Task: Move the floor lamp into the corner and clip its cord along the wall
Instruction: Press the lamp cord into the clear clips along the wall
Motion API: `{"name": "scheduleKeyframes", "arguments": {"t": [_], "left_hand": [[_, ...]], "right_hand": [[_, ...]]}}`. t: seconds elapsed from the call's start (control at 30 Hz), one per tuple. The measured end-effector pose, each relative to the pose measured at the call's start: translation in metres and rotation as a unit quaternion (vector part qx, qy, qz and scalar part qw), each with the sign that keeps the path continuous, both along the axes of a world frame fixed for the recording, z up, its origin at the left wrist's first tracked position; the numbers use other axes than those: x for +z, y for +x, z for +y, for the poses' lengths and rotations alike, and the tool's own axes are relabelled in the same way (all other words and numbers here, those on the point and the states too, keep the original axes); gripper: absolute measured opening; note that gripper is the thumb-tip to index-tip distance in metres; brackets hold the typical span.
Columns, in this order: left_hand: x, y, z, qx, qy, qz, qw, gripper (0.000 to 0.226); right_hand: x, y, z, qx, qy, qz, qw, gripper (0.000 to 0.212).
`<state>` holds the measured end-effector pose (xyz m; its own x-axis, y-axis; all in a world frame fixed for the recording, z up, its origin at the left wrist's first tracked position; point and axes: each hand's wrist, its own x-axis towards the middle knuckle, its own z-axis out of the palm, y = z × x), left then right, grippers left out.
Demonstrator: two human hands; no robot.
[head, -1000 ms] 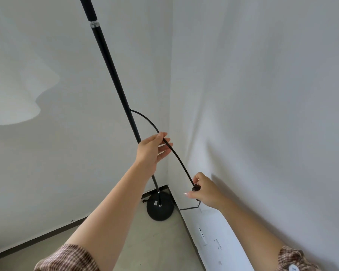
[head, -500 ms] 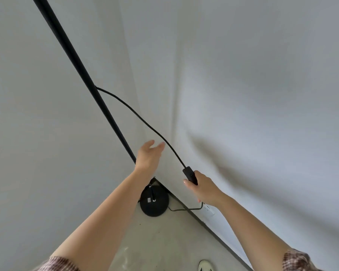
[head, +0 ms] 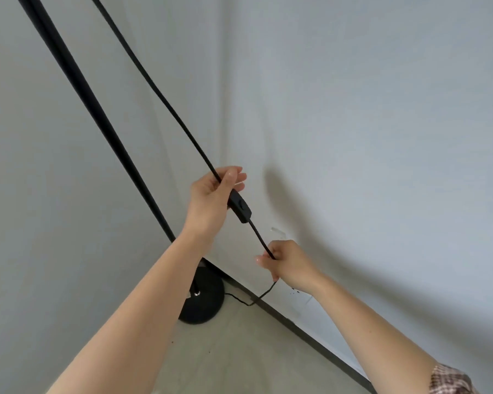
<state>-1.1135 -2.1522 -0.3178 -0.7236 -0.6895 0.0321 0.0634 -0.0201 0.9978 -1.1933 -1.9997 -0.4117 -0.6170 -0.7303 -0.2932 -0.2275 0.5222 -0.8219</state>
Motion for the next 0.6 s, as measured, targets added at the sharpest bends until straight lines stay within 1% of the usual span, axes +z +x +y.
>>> {"name": "scheduleKeyframes", "arguments": {"t": [0.07,0.13,0.2,0.23,0.3,0.4,0.47,0.5,0.53,0.6], "left_hand": [[-0.031,-0.004,0.005,0.020,-0.087,0.033,0.995,0.031],[-0.073,-0.007,0.015,0.028,-0.171,0.069,0.982,0.043],[-0.119,-0.012,0.022,0.021,-0.230,0.072,0.970,0.043],[-0.139,-0.015,0.023,0.014,-0.243,0.060,0.968,0.036],[-0.174,-0.019,0.022,-0.005,-0.241,0.034,0.970,0.023],[-0.206,-0.024,0.019,-0.039,-0.257,-0.007,0.966,0.029],[-0.213,-0.023,0.015,-0.073,-0.253,-0.038,0.964,0.033],[-0.212,-0.022,0.012,-0.097,-0.220,-0.043,0.970,0.033],[-0.209,-0.021,0.010,-0.119,-0.168,-0.043,0.978,0.033],[-0.201,-0.021,0.004,-0.123,-0.062,-0.041,0.990,0.030]], "right_hand": [[-0.030,-0.003,-0.005,-0.005,-0.033,0.026,0.999,0.035],[-0.057,-0.006,-0.014,0.004,-0.064,0.050,0.997,0.032],[-0.085,-0.008,-0.021,0.005,-0.095,0.048,0.994,0.028],[-0.099,-0.009,-0.022,0.001,-0.105,0.041,0.994,0.027],[-0.125,-0.009,-0.019,-0.008,-0.104,0.046,0.993,0.025],[-0.152,-0.010,-0.008,-0.024,-0.086,0.059,0.994,0.021],[-0.156,-0.008,0.002,-0.043,-0.092,0.047,0.994,0.018],[-0.152,-0.006,0.007,-0.052,-0.097,0.045,0.993,0.018],[-0.145,-0.004,0.011,-0.060,-0.100,0.045,0.992,0.018],[-0.129,-0.003,0.017,-0.075,-0.112,0.050,0.990,0.018]]}}
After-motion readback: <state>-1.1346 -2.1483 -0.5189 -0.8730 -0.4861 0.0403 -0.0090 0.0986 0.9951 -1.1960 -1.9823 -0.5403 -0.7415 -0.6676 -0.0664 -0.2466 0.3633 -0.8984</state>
